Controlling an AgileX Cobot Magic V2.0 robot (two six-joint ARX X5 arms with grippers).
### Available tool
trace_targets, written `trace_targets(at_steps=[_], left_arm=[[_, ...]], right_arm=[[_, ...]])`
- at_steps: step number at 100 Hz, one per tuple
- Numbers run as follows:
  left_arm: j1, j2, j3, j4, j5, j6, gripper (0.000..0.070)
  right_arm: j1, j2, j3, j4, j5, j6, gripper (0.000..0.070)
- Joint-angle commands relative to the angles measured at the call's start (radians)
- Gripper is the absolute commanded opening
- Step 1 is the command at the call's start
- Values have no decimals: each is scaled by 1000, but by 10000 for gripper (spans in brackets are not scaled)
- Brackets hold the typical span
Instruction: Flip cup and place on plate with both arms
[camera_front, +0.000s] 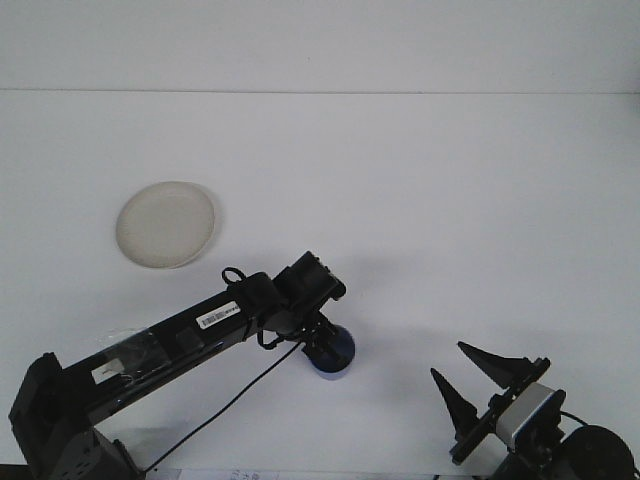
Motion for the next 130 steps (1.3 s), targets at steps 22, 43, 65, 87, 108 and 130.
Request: trace_targets(at_steps=[22,43,65,87,108,130], left_arm=[[-5,9,61,-52,-6,65,10],[108,-82,133,-150,-63,112,9],[399,-225,210,-213,-180,175,9],[750,-192,235,-168,-185,181,9],[907,-36,243,-106,-185,174,10],[928,92,265,-83,-185,174,10]], right_arm=[[8,-2,8,10,-2,13,382],[8,-2,8,10,-2,13,382],[8,-2,8,11,-2,13,383],[8,-2,8,12,-2,13,382],[8,-2,8,12,-2,13,382],[8,-2,8,12,-2,13,382]])
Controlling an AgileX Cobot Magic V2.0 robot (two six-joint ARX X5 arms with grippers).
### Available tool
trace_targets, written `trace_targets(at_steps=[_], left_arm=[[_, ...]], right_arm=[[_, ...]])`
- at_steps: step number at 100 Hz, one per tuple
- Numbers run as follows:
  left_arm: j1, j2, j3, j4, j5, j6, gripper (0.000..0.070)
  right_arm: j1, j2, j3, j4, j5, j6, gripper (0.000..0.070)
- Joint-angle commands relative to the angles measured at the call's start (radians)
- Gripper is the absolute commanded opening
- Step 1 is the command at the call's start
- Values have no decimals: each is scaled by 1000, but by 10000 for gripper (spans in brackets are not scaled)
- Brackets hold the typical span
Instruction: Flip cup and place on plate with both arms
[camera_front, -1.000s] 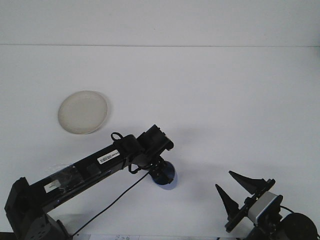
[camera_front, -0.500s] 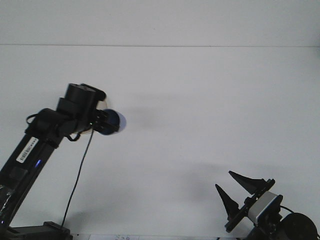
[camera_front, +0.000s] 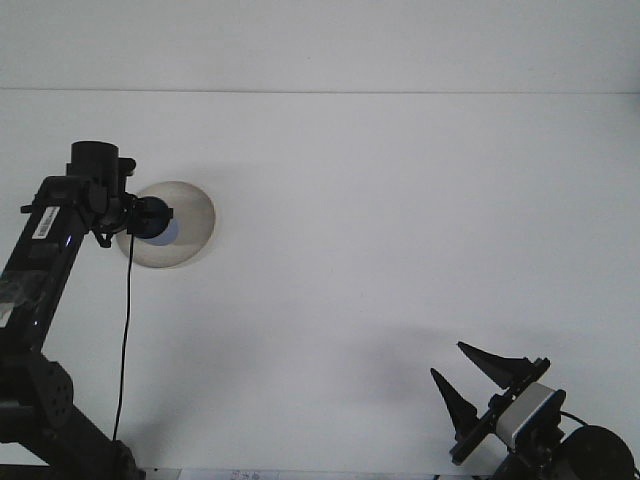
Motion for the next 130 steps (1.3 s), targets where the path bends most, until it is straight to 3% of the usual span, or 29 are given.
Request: trace_targets(at_steps=[1,25,41,46,67,83,114,130], left_arm=[[3,29,31,10,1,-2,10],[2,74,31,20,1,-2,34],[2,74,31,34,1,-15,337],[2,74,32,34,1,-26,394],[2,63,62,28,2,-77,402],[2,-34,99,43,7,-105,466],[-26,-448,78,35,55,-124,463],[-91,-711,-93,68,64,-152,463]], right_arm=[[8,-2,8,11,-2,7,382],[8,-2,8,11,-2,7,382],[8,-2,8,12,-2,7,382],[8,-2,8,12,-2,7,383],[8,-2,8,12,-2,7,382],[8,-2,8,12,-2,7,383],[8,-2,8,13,5,7,383],[8,-2,8,14,5,7,383]])
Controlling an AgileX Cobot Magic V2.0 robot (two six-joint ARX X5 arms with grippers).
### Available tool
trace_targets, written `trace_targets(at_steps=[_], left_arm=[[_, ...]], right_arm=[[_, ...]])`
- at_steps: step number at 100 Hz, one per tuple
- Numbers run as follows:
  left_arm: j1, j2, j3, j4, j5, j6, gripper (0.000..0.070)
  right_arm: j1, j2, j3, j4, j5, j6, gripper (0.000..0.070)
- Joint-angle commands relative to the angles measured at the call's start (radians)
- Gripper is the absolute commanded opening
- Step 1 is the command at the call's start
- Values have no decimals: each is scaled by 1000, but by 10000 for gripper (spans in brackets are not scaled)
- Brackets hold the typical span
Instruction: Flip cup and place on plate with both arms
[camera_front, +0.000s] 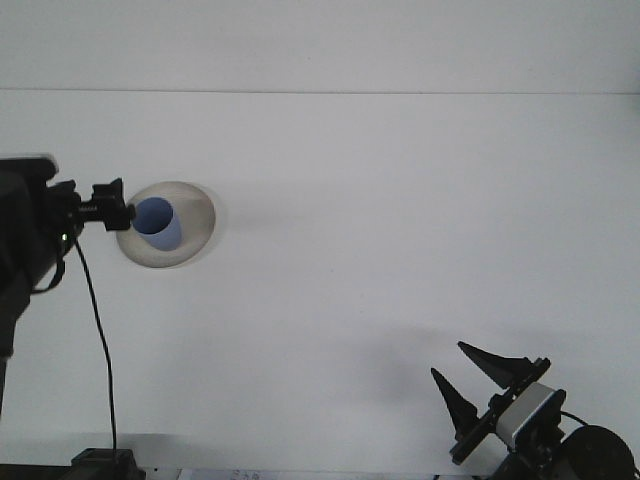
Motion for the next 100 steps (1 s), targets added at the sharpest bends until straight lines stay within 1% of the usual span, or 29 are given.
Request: trace_targets(at_steps=[1,10,19,23,40,45,51,54,56,57,59,63,64,66,67,68,71,100], left_arm=[[-21,-87,-86,8,4,-27,463],[-64,-242,-249,32,15,-47,464],[-108,-397,-425,60,79,-106,463],[-124,-464,-501,72,94,-136,463],[-151,-702,-749,111,99,-243,463],[-152,-748,-789,114,102,-259,463],[-152,-791,-818,114,102,-261,451],[-152,-806,-826,113,102,-261,416],[-153,-812,-828,111,103,-261,378],[-153,-815,-829,109,102,-261,346],[-153,-820,-829,106,102,-261,238],[-153,-825,-829,105,102,-259,26],[-153,-826,-829,105,102,-259,0],[-153,-826,-829,105,102,-258,0],[-153,-826,-829,106,103,-257,19],[-153,-826,-829,106,103,-257,19],[-153,-826,-829,106,103,-257,7],[-152,-828,-828,107,102,-257,15]], right_arm=[[8,-2,8,13,3,7,383],[8,-2,8,14,3,7,383],[8,-2,8,15,3,7,383],[8,-2,8,15,3,7,383],[8,-2,8,14,-2,7,383],[8,-2,8,13,-2,7,383],[8,-2,8,12,-2,7,380],[8,-2,8,12,-2,7,366],[8,-1,8,12,-2,7,325],[8,-1,8,12,-2,7,299],[8,-1,8,11,-2,7,225],[8,-1,8,8,-2,7,28],[8,-1,8,7,-2,6,0],[8,-1,8,5,0,4,0],[8,-1,8,5,1,2,7],[8,-1,8,5,3,3,10],[8,-1,8,5,5,3,7],[8,-1,8,17,-3,6,7]])
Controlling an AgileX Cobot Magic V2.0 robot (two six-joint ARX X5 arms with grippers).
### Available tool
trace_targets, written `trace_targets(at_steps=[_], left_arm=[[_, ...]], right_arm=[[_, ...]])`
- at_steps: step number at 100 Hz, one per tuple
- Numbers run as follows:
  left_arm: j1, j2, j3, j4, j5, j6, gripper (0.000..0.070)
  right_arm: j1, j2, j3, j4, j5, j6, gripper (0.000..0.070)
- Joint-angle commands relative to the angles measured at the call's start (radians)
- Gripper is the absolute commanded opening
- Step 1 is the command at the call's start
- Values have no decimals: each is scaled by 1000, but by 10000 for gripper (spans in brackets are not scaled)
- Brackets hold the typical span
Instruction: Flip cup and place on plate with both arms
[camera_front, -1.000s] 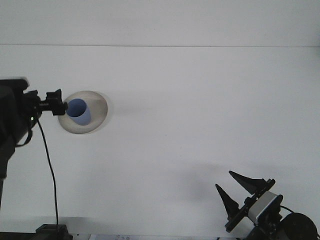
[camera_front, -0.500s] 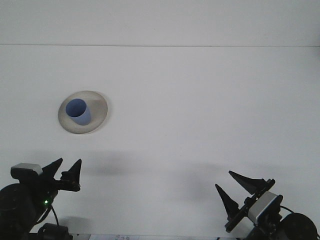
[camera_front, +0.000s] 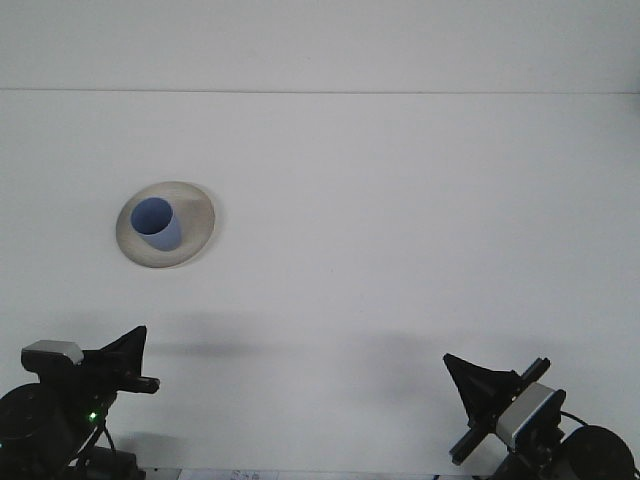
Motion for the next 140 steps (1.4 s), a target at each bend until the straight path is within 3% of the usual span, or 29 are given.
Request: trace_targets(at_steps=[1,50,64,74,88,101,126,140], left_arm=[[-2,1,12,10,1,-6,15],[-2,-2,12,10,1,-5,15],[-1,-36,-22,74,-9,161,15],[5,-78,-153,255,-90,252,15],[42,-150,-384,484,-199,338,15],[88,-199,-534,592,-211,388,15],[137,-262,-678,648,-211,401,15],[137,-273,-704,662,-210,363,15]], right_arm=[[8,-1,8,16,-2,6,7],[8,-1,8,15,-2,6,7],[8,-1,8,15,-2,6,7],[8,-1,8,15,-2,6,7],[8,-1,8,15,-2,6,7],[8,-1,8,15,-2,6,7],[8,-1,8,15,-2,6,7],[8,-1,8,15,-2,6,7]])
